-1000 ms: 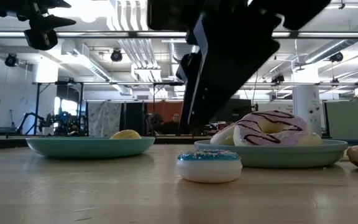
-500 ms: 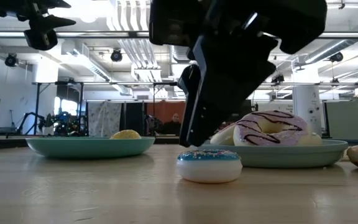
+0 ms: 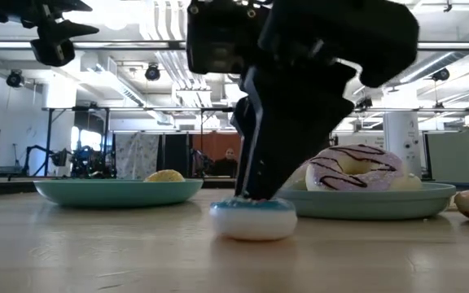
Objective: Pick & Place donuts
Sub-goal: Put the small blue donut on the green plate
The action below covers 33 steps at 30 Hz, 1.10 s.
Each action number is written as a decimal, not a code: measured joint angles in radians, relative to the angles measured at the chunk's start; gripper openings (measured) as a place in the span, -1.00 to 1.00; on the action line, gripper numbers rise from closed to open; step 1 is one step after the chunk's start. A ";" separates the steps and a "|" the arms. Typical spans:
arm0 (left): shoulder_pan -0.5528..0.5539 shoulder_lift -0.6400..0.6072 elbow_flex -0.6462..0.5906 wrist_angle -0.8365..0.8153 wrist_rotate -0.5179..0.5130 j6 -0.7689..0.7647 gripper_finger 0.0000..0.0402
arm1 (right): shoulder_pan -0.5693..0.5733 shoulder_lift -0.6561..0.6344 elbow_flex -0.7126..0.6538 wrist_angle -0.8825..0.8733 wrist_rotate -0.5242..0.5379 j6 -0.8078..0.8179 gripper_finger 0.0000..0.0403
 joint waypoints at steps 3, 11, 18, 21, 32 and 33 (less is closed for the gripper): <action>0.000 0.000 0.000 -0.002 0.000 0.000 -0.41 | 0.000 0.000 0.000 -0.014 -0.032 0.001 0.11; 0.000 0.000 0.000 -0.003 0.000 0.002 -0.41 | -0.003 0.000 -0.001 -0.014 -0.083 0.067 -0.03; 0.000 0.000 0.000 -0.005 0.000 0.002 -0.41 | -0.029 0.000 0.004 -0.013 -0.106 0.113 -0.50; 0.000 0.000 0.000 -0.017 0.000 0.002 -0.41 | -0.052 0.000 0.014 -0.010 -0.110 0.179 -0.72; 0.000 -0.005 0.000 -0.043 0.004 0.002 -0.41 | -0.207 0.001 0.213 0.028 0.066 0.242 -0.93; 0.000 -0.005 0.000 -0.043 0.005 0.002 -0.41 | -0.231 0.001 0.237 0.032 0.097 0.261 -0.93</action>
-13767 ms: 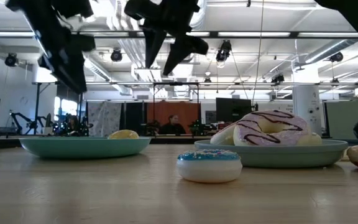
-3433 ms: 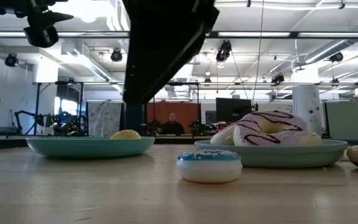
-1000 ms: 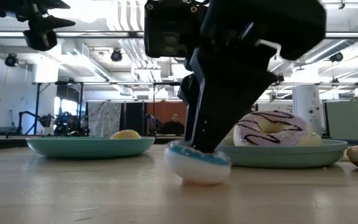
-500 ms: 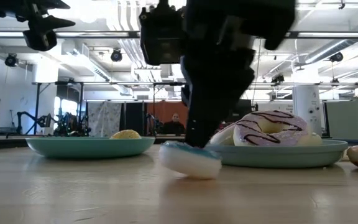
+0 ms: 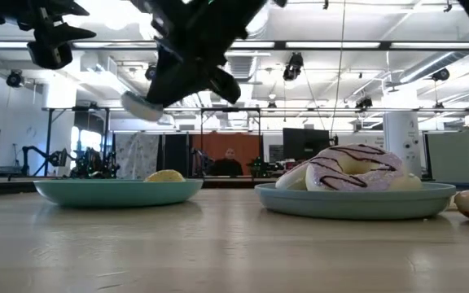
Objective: Pick & Place donuts
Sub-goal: Put the small blue donut on the green plate, then put the small orange donut on the green plate
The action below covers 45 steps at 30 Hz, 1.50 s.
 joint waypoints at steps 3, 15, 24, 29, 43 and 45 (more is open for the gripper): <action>0.000 -0.003 0.000 0.001 0.000 0.000 -0.41 | -0.084 0.023 0.062 -0.007 0.030 0.068 -0.93; 0.000 -0.046 0.000 0.002 0.002 -0.006 -0.41 | -0.189 0.401 0.552 -0.300 -0.143 -0.027 -0.93; 0.000 -0.103 0.000 -0.012 0.002 0.001 -0.41 | -0.189 0.375 0.486 -0.224 -0.075 -0.030 -0.90; 0.000 -0.112 0.000 -0.012 0.002 0.002 -0.41 | -0.191 0.375 0.456 -0.155 -0.077 -0.037 -0.55; 0.000 -0.112 0.000 -0.022 0.002 0.020 -0.41 | -0.144 0.260 0.480 -0.253 0.105 -0.201 0.05; 0.000 -0.112 0.000 -0.035 0.000 0.026 -0.41 | -0.138 0.222 0.471 -0.342 0.112 -0.210 0.03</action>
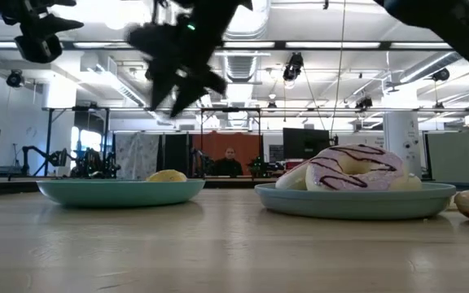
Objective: Pick & Place donuts
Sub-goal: Put the small orange donut on the green plate
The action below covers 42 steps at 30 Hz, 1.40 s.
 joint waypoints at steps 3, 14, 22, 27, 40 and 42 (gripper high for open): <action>0.000 0.000 -0.007 -0.005 -0.006 0.003 -0.41 | 0.019 -0.034 -0.043 -0.162 0.050 0.022 -0.01; 0.000 0.001 -0.143 0.084 0.000 -0.099 -0.41 | 0.208 -0.406 -0.537 -0.094 0.130 0.369 -0.17; -0.001 0.002 -0.197 0.233 0.002 -0.209 -0.41 | 0.382 -0.664 -0.885 -0.090 0.058 0.668 -0.15; -0.001 0.012 -0.197 0.296 0.000 -0.273 -0.41 | 0.499 -0.711 -0.999 -0.082 -0.019 0.735 -0.09; -0.001 0.043 -0.197 0.315 -0.124 -0.347 -0.41 | 0.748 -0.658 -1.069 -0.078 0.004 0.785 -0.07; -0.001 0.049 -0.197 0.315 -0.141 -0.347 -0.41 | 0.756 -0.635 -1.070 -0.068 0.004 0.774 -0.07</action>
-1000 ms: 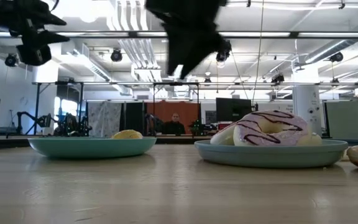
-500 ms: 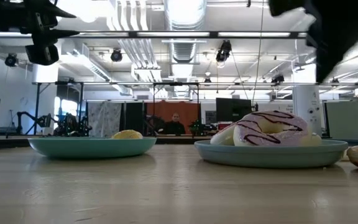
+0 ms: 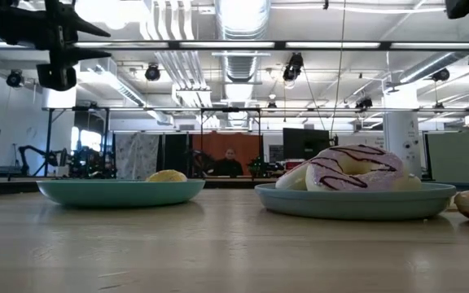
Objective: Pick & Place donuts
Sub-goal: Put the small orange donut on the green plate
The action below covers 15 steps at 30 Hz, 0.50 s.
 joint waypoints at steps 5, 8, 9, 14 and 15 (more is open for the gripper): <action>0.000 0.018 0.000 -0.001 -0.026 0.000 -0.41 | -0.002 0.041 -0.001 0.070 0.001 -0.081 -0.07; 0.000 0.029 0.000 0.000 -0.029 -0.001 -0.41 | -0.004 0.068 -0.001 0.085 0.010 -0.112 -0.07; 0.000 0.033 0.000 0.000 -0.029 -0.002 -0.41 | -0.003 0.073 -0.001 0.086 0.018 -0.114 -0.08; 0.000 0.050 0.000 -0.002 -0.029 -0.006 -0.41 | -0.008 0.100 0.000 0.091 0.057 -0.119 -0.13; 0.000 0.052 0.000 -0.001 -0.030 -0.006 -0.41 | -0.011 0.102 -0.001 0.091 0.057 -0.119 -0.14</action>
